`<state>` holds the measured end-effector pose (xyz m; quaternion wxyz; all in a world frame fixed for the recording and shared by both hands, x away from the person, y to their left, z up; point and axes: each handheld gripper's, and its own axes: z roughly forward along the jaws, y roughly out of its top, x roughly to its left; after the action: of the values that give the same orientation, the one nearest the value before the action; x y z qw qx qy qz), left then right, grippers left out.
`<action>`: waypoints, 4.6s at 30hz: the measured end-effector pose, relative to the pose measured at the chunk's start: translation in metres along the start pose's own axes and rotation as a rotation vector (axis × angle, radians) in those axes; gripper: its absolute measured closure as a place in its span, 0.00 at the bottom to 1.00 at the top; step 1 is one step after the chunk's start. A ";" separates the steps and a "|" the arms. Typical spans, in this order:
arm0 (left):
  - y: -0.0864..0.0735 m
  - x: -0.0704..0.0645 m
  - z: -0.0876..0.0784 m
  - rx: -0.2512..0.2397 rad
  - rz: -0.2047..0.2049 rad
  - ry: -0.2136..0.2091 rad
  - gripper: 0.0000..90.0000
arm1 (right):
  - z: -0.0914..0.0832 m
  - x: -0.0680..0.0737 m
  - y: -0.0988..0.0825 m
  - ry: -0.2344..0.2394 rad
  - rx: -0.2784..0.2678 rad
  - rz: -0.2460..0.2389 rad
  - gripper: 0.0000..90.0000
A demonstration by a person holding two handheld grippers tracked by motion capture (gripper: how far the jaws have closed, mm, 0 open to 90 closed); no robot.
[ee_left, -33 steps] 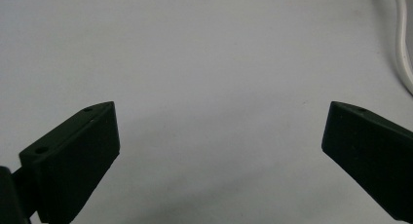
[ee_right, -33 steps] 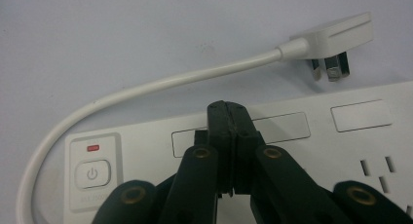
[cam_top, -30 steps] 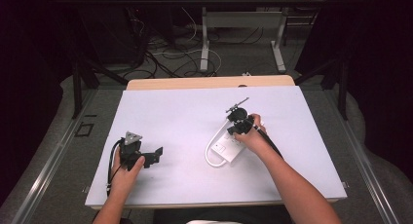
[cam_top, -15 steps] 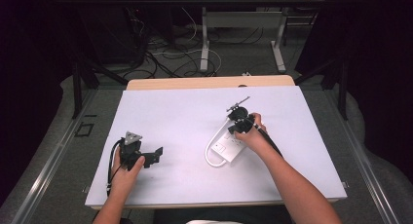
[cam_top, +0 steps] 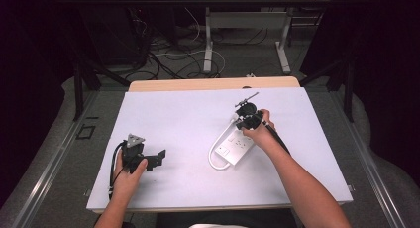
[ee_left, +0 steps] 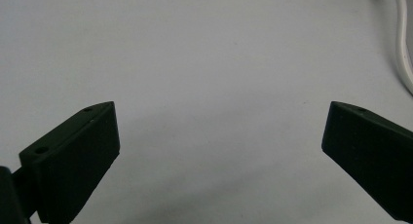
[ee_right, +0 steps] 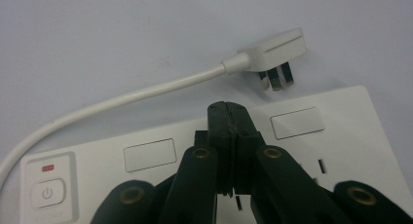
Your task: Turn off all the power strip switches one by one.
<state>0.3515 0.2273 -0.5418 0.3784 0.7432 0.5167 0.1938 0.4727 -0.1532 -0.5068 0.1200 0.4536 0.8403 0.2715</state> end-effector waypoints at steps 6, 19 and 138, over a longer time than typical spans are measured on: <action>0.000 0.000 0.000 -0.004 0.002 0.001 0.00 | -0.001 -0.004 0.002 -0.018 0.031 0.010 1.00; 0.000 0.000 0.000 -0.001 0.002 0.001 0.00 | 0.004 -0.009 0.002 -0.024 0.039 0.005 1.00; 0.000 0.001 -0.001 0.001 0.003 0.002 0.00 | 0.013 -0.052 0.024 -0.070 0.117 0.100 1.00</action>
<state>0.3514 0.2285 -0.5418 0.3772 0.7440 0.5160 0.1947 0.5245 -0.1808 -0.5058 0.1088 0.5104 0.8263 0.2118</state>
